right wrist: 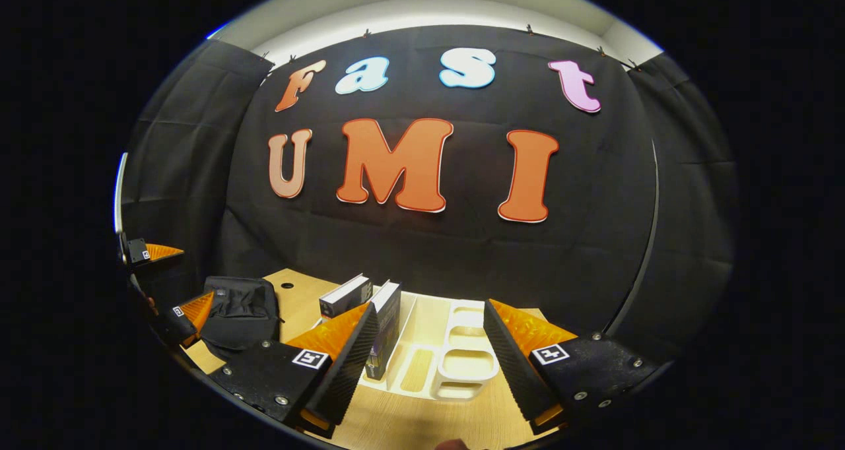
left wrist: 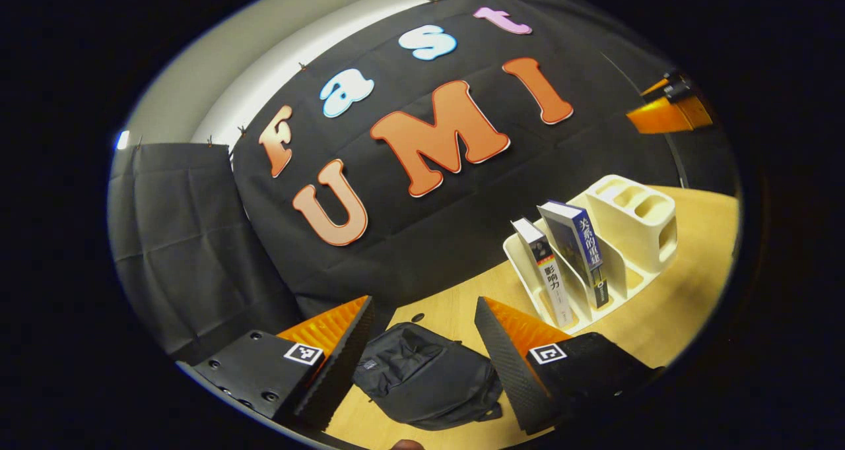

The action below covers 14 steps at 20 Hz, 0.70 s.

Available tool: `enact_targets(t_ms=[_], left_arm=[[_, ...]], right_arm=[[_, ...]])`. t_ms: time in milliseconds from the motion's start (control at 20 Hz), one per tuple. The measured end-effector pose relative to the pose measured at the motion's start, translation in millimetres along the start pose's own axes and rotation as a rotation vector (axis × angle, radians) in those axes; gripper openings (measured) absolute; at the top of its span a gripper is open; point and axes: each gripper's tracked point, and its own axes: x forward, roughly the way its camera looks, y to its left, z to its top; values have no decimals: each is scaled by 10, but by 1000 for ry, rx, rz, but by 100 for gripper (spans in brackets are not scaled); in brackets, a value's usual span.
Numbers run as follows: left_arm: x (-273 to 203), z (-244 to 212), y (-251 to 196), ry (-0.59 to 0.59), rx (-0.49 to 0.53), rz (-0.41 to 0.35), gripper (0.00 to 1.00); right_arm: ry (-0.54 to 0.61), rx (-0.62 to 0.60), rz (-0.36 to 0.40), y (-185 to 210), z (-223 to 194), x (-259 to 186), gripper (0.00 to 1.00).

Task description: Open the schoolbag, grab two books from the bookshelf and put them into the schoolbag.

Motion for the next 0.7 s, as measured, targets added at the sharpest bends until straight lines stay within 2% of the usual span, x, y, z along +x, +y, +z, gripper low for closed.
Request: enact_targets(t_ms=[450, 700], left_arm=[[298, -1111, -307, 149, 293, -92, 97], [423, -1754, -445, 245, 393, -144, 96]], right_arm=[[11, -32, 27, 320, 11, 162, 96], [22, -44, 13, 322, -15, 225, 96]])
